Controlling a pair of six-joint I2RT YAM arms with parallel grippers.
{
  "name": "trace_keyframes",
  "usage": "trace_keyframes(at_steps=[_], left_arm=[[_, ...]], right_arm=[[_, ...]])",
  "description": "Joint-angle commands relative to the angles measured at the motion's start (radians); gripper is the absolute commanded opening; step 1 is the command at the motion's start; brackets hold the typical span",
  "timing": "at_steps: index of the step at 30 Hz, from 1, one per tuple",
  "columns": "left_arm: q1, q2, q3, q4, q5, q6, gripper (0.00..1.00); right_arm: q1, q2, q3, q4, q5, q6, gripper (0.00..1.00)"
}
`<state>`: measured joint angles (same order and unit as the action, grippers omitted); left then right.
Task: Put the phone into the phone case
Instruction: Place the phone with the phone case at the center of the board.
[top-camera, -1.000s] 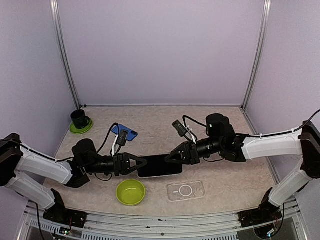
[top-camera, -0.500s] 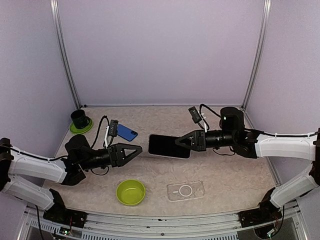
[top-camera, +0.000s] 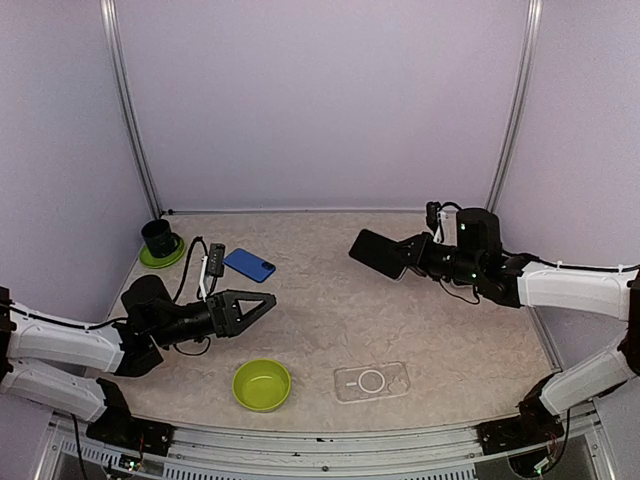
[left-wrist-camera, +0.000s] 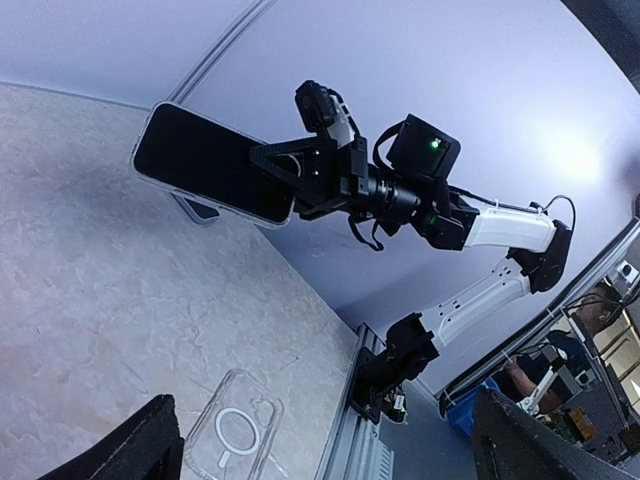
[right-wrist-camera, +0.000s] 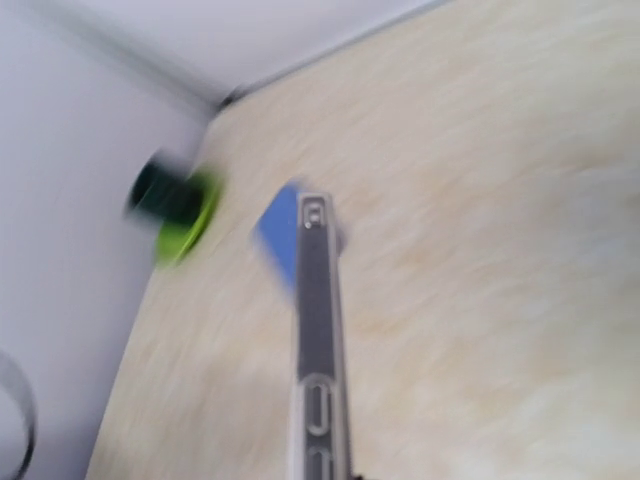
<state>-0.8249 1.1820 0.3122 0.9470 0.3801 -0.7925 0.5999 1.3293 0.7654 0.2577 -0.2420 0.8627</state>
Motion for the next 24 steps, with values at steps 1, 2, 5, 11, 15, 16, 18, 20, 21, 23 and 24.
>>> trace_keyframes(at_steps=[1,2,5,11,15,16,18,20,21,23,24], left_arm=[[0.006,-0.066,-0.024,-0.044,-0.028,0.007,0.99],[0.006,-0.079,-0.027,-0.064,-0.035,0.011,0.99],[0.006,-0.141,-0.036,-0.119,-0.046,0.018,0.99],[0.006,-0.319,-0.044,-0.310,-0.101,0.057,0.99],[0.006,-0.455,-0.053,-0.436,-0.148,0.068,0.99],[0.006,-0.491,-0.056,-0.470,-0.161,0.073,0.99],[0.006,-0.557,-0.056,-0.533,-0.180,0.072,0.99],[0.006,-0.611,-0.054,-0.600,-0.187,0.063,0.99],[0.005,-0.634,-0.052,-0.627,-0.190,0.061,0.99],[0.005,-0.702,-0.046,-0.694,-0.207,0.063,0.99],[0.006,-0.725,-0.040,-0.730,-0.221,0.066,0.99]], right_arm=[[-0.068,0.028,-0.004,0.061,0.169,0.131,0.00],[-0.079,0.044,-0.002,0.082,0.180,0.135,0.00],[-0.115,0.145,0.107,0.089,0.113,0.084,0.00],[-0.174,0.509,0.495,-0.073,-0.202,-0.014,0.00],[-0.176,0.763,0.834,-0.236,-0.418,-0.075,0.00],[-0.176,0.815,0.909,-0.274,-0.445,-0.087,0.00],[-0.176,0.911,1.055,-0.346,-0.490,-0.111,0.00],[-0.177,1.004,1.197,-0.435,-0.519,-0.148,0.00],[-0.176,1.044,1.269,-0.469,-0.540,-0.162,0.00],[-0.178,1.104,1.343,-0.508,-0.574,-0.166,0.00],[-0.177,1.123,1.353,-0.503,-0.585,-0.161,0.00]])
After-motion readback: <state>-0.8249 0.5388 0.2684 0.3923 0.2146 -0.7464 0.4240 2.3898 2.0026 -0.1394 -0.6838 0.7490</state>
